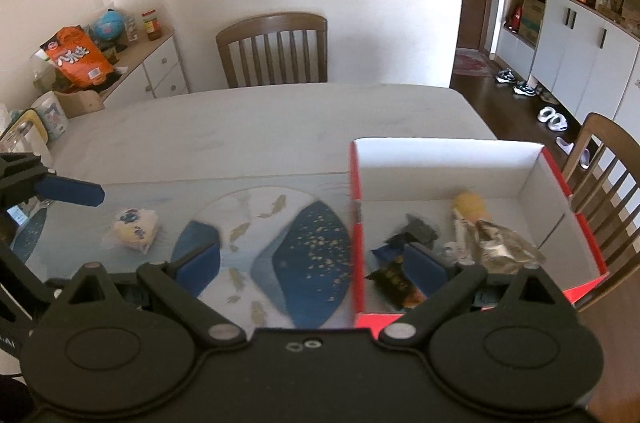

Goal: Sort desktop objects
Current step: 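Raise both open grippers out of the box and move back over the table, then move the left gripper toward the wrapped bun while the right gripper approaches the mint-green stick, then grasp the wrapped bun with the left gripper while the right gripper grasps the mint-green stick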

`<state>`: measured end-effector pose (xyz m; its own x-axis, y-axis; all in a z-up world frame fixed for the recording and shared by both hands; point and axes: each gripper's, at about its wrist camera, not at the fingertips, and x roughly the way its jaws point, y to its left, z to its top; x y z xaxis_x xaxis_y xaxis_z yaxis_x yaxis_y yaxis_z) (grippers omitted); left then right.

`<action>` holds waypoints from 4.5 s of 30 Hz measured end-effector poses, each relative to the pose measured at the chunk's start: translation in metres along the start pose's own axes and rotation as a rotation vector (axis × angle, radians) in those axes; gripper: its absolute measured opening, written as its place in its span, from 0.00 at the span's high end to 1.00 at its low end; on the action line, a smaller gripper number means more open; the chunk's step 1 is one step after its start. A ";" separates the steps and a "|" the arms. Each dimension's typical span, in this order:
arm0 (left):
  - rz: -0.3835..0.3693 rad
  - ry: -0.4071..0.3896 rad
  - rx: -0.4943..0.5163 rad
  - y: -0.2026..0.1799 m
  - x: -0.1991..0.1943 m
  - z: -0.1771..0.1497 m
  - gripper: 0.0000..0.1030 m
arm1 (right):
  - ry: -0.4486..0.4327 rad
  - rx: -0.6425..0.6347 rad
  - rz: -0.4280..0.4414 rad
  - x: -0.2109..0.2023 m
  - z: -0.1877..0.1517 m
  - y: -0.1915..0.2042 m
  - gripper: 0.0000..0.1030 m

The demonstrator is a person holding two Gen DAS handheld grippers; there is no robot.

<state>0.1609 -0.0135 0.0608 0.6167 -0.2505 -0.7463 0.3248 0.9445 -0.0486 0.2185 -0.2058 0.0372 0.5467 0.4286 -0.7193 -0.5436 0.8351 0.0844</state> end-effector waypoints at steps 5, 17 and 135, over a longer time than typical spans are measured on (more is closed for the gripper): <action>0.019 -0.007 -0.031 0.021 -0.009 -0.013 0.00 | 0.009 -0.030 0.010 0.007 -0.006 0.023 0.04; 0.076 -0.015 -0.117 0.074 -0.019 -0.041 0.00 | 0.027 -0.073 0.044 0.027 -0.020 0.075 0.04; 0.254 -0.039 -0.079 0.122 0.081 -0.105 0.51 | 0.087 -0.196 0.050 0.115 -0.058 0.140 0.91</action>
<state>0.1754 0.1040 -0.0756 0.6991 -0.0098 -0.7150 0.0999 0.9914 0.0840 0.1683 -0.0594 -0.0740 0.4637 0.4289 -0.7753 -0.6865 0.7270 -0.0084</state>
